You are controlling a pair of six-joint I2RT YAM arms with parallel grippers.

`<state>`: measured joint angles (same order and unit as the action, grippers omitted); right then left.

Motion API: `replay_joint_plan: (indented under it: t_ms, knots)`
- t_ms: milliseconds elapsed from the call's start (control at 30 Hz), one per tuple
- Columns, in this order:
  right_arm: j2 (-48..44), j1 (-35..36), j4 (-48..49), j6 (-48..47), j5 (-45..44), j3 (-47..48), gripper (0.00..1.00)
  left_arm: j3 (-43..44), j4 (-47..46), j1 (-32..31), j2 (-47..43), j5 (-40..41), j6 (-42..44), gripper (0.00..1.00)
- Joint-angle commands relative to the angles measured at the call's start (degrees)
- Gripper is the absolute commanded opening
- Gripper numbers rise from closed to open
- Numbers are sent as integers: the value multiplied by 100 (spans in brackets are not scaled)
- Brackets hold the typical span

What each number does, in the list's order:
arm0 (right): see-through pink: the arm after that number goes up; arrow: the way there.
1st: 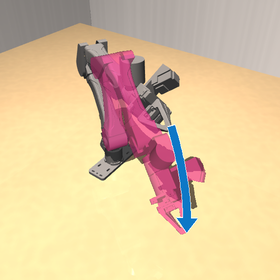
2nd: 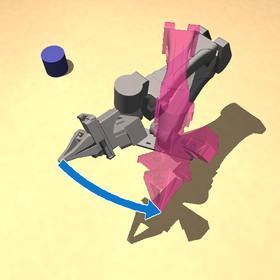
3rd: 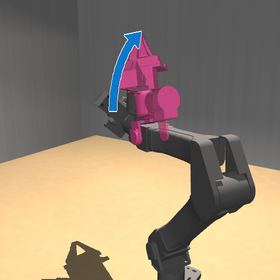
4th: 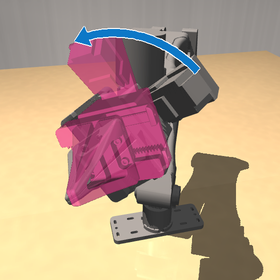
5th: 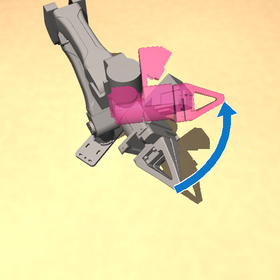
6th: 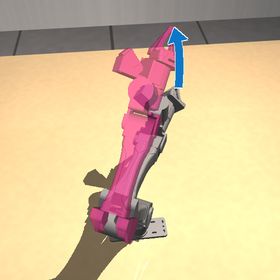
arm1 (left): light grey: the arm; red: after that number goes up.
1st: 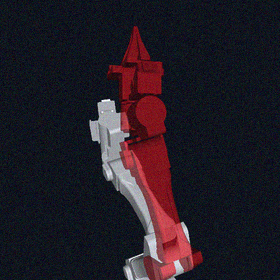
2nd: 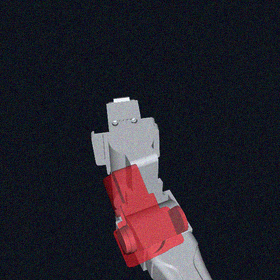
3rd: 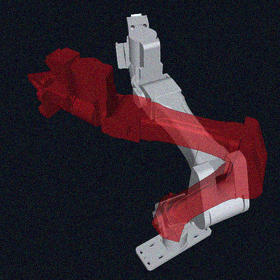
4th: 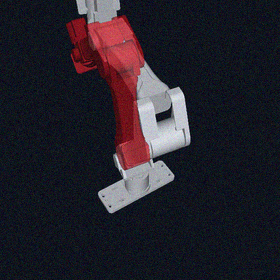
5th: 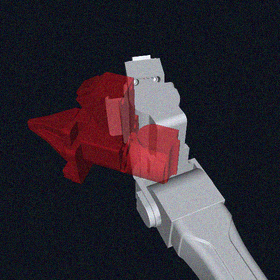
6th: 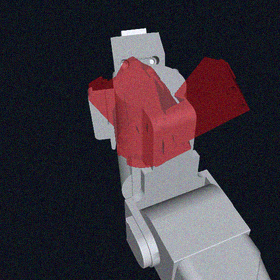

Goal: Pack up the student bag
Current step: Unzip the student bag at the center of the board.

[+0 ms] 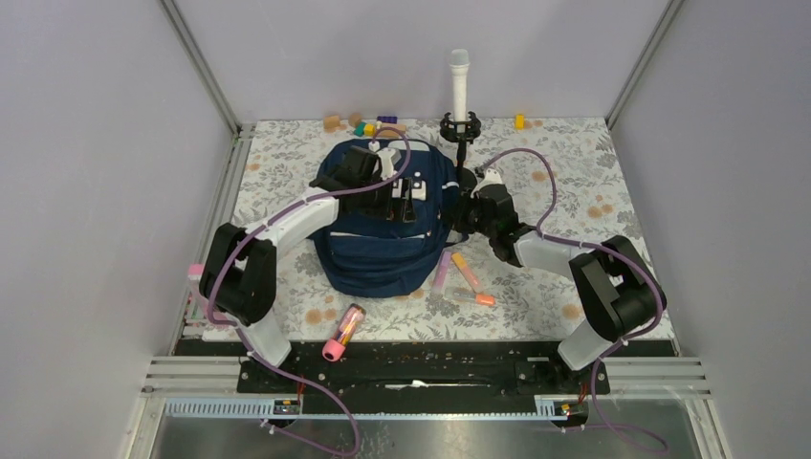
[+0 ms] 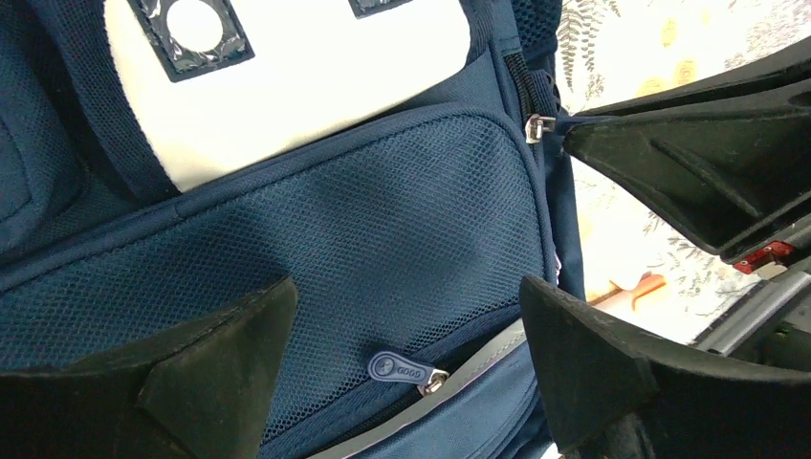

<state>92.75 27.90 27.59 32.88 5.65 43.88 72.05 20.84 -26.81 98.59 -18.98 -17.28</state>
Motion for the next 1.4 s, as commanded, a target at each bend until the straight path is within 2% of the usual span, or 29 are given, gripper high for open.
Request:
replay_joint_plan:
  t_ms: [0, 233, 367, 567, 667, 733, 800, 867, 933, 1100, 1367]
  knots:
    - [-239, 142, -587, -663, -326, -192, 0, -43, -254, -356, -628, 805, 518, 93]
    - [-254, 154, -443, -684, -317, -324, 0, -432, -186, -1440, -938, 2470, 740, 94]
    - [-272, 153, -355, -621, -344, -397, 0, -476, -113, -1844, -791, 3077, 399, 98]
    - [-291, 155, -199, -446, -344, -468, 0, -552, -552, -2238, -537, 4103, -68, 99]
    - [-308, 159, -120, -405, -266, -486, 0, -497, -629, -2275, -240, 4569, -13, 88]
    - [-348, 154, -53, -410, -219, -536, 0, -460, -642, -2275, -83, 4655, 42, 68]
    - [-374, 155, -44, -462, -184, -576, 0, -420, -611, -2262, 58, 4749, 49, 52]
    - [-417, 155, -14, -541, -155, -646, 0, -375, -595, -2269, 164, 4806, 58, 48]
    - [-475, 157, 25, -629, -145, -749, 0, -325, -590, -2266, 247, 4812, 58, 38]
    - [-734, 160, 0, -966, -177, -984, 0, -113, -528, -2239, 334, 4863, -28, 0]
    - [-921, 162, 25, -1519, -201, -1235, 0, 34, -640, -2231, -128, 4853, -122, 0]
